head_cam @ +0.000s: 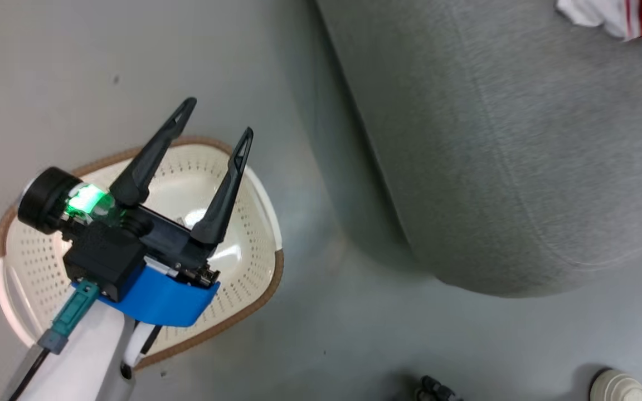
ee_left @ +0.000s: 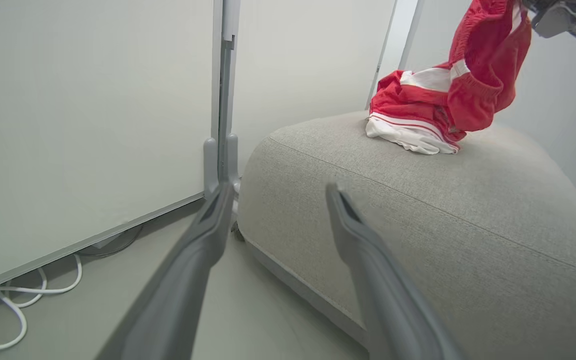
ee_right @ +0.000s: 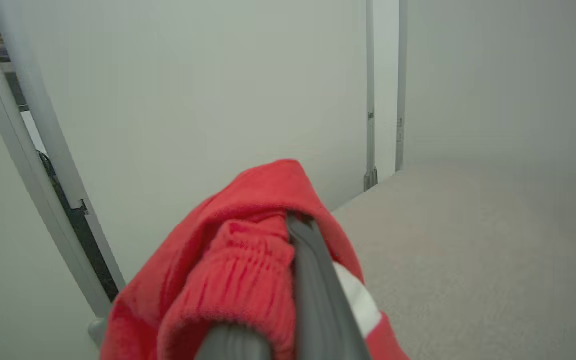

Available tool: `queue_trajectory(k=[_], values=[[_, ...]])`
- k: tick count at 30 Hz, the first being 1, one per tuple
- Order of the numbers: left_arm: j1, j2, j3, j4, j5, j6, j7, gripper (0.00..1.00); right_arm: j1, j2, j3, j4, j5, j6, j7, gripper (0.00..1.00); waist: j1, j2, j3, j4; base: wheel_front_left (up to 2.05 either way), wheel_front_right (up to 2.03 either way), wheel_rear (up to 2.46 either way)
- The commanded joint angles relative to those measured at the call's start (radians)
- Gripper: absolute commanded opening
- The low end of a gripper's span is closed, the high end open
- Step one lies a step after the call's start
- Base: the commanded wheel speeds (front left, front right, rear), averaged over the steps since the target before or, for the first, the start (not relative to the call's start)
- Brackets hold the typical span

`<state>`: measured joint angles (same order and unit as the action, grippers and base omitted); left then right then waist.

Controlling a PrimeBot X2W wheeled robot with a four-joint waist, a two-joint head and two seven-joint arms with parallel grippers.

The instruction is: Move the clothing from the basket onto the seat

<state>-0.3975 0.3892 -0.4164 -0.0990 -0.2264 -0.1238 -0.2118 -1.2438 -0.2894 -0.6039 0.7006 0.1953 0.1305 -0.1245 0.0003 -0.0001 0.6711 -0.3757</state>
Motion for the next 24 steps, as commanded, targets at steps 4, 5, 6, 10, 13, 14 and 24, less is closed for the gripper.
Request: queue_trajectory(k=[4,5,6,10,13,14,24], values=[[-0.043,0.013,0.008,-0.037,0.011,0.005,0.01,1.0,0.023,0.009,-0.066,0.126,-0.064,0.001,-0.022,0.0,-0.0003,0.0001,0.104,0.057,0.0,0.0,0.0],[-0.045,0.015,0.008,-0.043,0.012,0.005,0.011,1.0,0.028,0.01,-0.074,0.153,-0.081,0.001,-0.028,0.0,-0.0003,0.0001,0.11,0.059,0.0,0.0,0.0],[-0.047,0.017,0.007,-0.047,0.013,0.006,0.011,1.0,0.033,0.009,-0.076,0.177,-0.1,0.001,-0.034,0.0,-0.0003,0.0001,0.113,0.061,0.0,0.0,0.0],[-0.04,0.019,0.002,-0.046,0.005,0.006,0.01,1.0,0.045,0.006,-0.084,0.265,-0.168,0.001,-0.035,1.0,-0.0003,0.0001,0.109,0.068,0.0,0.0,0.0],[-0.03,0.016,0.002,-0.032,-0.002,0.009,0.004,1.0,0.047,0.0,-0.073,0.309,-0.208,0.0,-0.044,1.0,-0.0003,0.0001,0.088,0.072,0.0,0.0,0.0],[-0.028,0.014,0.001,-0.027,-0.006,0.009,0.003,1.0,0.046,0.002,-0.069,0.32,-0.213,0.0,-0.047,1.0,-0.0003,0.0001,0.08,0.072,0.0,0.0,0.0],[-0.001,-0.033,-0.001,0.07,-0.047,0.016,-0.032,1.0,0.116,0.005,0.036,0.387,-0.264,0.0,-0.086,1.0,-0.0003,0.0001,-0.076,0.095,0.0,0.0,0.0]])
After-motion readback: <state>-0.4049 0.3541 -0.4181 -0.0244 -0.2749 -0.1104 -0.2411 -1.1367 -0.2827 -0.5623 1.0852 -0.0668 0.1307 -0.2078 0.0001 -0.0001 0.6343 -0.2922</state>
